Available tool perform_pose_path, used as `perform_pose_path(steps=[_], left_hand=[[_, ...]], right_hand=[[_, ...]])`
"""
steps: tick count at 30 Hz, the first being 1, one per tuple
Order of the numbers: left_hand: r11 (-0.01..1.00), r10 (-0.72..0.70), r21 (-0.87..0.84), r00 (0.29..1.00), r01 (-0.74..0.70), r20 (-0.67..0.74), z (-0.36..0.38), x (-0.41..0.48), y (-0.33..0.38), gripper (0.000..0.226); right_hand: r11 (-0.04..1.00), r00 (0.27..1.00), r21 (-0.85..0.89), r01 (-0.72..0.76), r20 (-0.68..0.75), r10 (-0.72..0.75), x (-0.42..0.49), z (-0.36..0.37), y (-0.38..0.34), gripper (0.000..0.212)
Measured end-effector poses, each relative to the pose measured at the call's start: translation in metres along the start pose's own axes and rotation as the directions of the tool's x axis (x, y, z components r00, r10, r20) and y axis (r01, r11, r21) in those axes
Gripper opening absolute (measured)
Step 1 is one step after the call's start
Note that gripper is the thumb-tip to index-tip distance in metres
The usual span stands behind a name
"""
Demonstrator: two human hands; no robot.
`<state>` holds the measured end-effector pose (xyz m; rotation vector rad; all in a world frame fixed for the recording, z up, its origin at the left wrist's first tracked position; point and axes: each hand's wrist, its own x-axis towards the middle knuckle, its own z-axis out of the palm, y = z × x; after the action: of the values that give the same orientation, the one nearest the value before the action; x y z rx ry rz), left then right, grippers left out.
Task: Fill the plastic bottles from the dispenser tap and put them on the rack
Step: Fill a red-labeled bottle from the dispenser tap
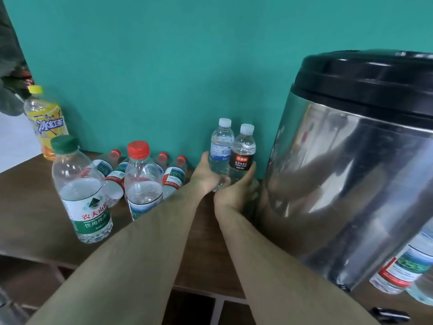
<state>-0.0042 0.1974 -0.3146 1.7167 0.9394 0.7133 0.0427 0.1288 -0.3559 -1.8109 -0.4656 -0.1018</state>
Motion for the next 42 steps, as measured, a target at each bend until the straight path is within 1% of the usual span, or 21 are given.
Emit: perform_pose_path(steps=[7,13,15,17,19,20,22,24,26,28,30,33,34,35,36,37,38,39,40,41,42], left_hand=[[0.997,0.034,0.077,0.977,-0.018,-0.213,0.000,-0.003,-0.013,0.080],[0.996,0.061,0.081,0.973,-0.044,-0.222,-0.003,-0.016,-0.010,0.078],[0.995,0.084,0.080,0.971,-0.068,-0.222,-0.005,-0.027,-0.008,0.075],[0.990,0.134,0.065,0.968,-0.122,-0.212,-0.006,-0.046,-0.006,0.064],[0.982,0.190,0.057,0.957,-0.182,-0.218,-0.004,-0.075,-0.003,0.044],[0.976,0.217,0.060,0.949,-0.209,-0.229,-0.003,-0.092,-0.003,0.038],[0.963,0.267,0.088,0.934,-0.253,-0.236,-0.001,-0.127,-0.009,0.040],[0.953,0.282,0.186,0.926,-0.240,-0.252,-0.003,-0.161,-0.017,0.049],[0.944,0.291,0.244,0.906,-0.221,-0.307,-0.011,-0.191,-0.021,0.050],[0.938,0.326,0.257,0.851,-0.234,-0.413,-0.022,-0.214,-0.018,0.043],[0.937,0.329,0.283,0.789,-0.205,-0.518,-0.036,-0.227,-0.010,0.043],[0.938,0.298,0.330,0.736,-0.107,-0.608,-0.059,-0.228,0.002,0.062],[0.933,0.304,0.347,0.726,-0.096,-0.617,-0.065,-0.224,0.006,0.068],[0.930,0.305,0.358,0.723,-0.086,-0.619,-0.071,-0.220,0.009,0.074],[0.931,0.292,0.358,0.730,-0.069,-0.618,-0.076,-0.214,0.010,0.080],[0.936,0.263,0.349,0.747,-0.045,-0.610,-0.081,-0.208,0.011,0.086],[0.943,0.226,0.331,0.772,-0.022,-0.594,-0.085,-0.202,0.011,0.092],[0.954,0.184,0.300,0.802,-0.006,-0.569,-0.089,-0.197,0.010,0.095],[0.968,0.141,0.250,0.829,-0.001,-0.541,-0.091,-0.192,0.009,0.095],[0.982,0.101,0.188,0.850,-0.002,-0.518,-0.094,-0.189,0.009,0.093],[0.991,0.070,0.137,0.860,-0.001,-0.505,-0.096,-0.188,0.009,0.089]], right_hand=[[0.999,0.997,0.035,-0.031,0.076,0.029,0.011,0.015,-0.003,0.084],[0.996,0.992,0.088,-0.025,0.127,0.014,0.001,0.010,-0.004,0.084],[0.993,0.991,0.119,-0.012,0.133,-0.004,-0.010,0.000,-0.005,0.078],[0.988,0.985,0.149,0.037,0.159,-0.061,-0.024,-0.015,-0.006,0.066],[0.982,0.972,0.168,0.093,0.198,-0.125,-0.039,-0.037,-0.005,0.055],[0.977,0.962,0.174,0.124,0.220,-0.161,-0.048,-0.049,-0.004,0.052],[0.958,0.928,0.204,0.199,0.275,-0.251,-0.067,-0.074,0.001,0.048],[0.935,0.884,0.234,0.266,0.327,-0.334,-0.087,-0.095,0.009,0.047],[0.912,0.840,0.265,0.312,0.372,-0.395,-0.104,-0.109,0.012,0.046],[0.904,0.791,0.285,0.318,0.445,-0.419,-0.116,-0.114,0.004,0.047],[0.888,0.734,0.318,0.333,0.503,-0.456,-0.127,-0.112,-0.011,0.053],[0.881,0.654,0.269,0.390,0.592,-0.470,-0.133,-0.099,-0.036,0.065],[0.871,0.606,0.276,0.406,0.632,-0.483,-0.132,-0.094,-0.045,0.063],[0.831,0.574,0.324,0.452,0.607,-0.550,-0.131,-0.088,-0.052,0.054],[0.816,0.597,0.380,0.435,0.557,-0.577,-0.132,-0.084,-0.062,0.041],[0.818,0.659,0.544,0.185,0.549,-0.514,-0.131,-0.079,-0.070,0.028],[0.764,0.682,0.645,-0.027,0.570,-0.458,-0.129,-0.073,-0.073,0.028],[0.721,0.682,0.680,-0.129,0.589,-0.433,-0.132,-0.067,-0.071,0.033],[0.717,0.676,0.677,-0.167,0.608,-0.417,-0.136,-0.066,-0.074,0.035],[0.748,0.675,0.646,-0.154,0.621,-0.398,-0.135,-0.064,-0.074,0.030],[0.805,0.677,0.589,-0.077,0.624,-0.391,-0.136,-0.062,-0.073,0.020]])
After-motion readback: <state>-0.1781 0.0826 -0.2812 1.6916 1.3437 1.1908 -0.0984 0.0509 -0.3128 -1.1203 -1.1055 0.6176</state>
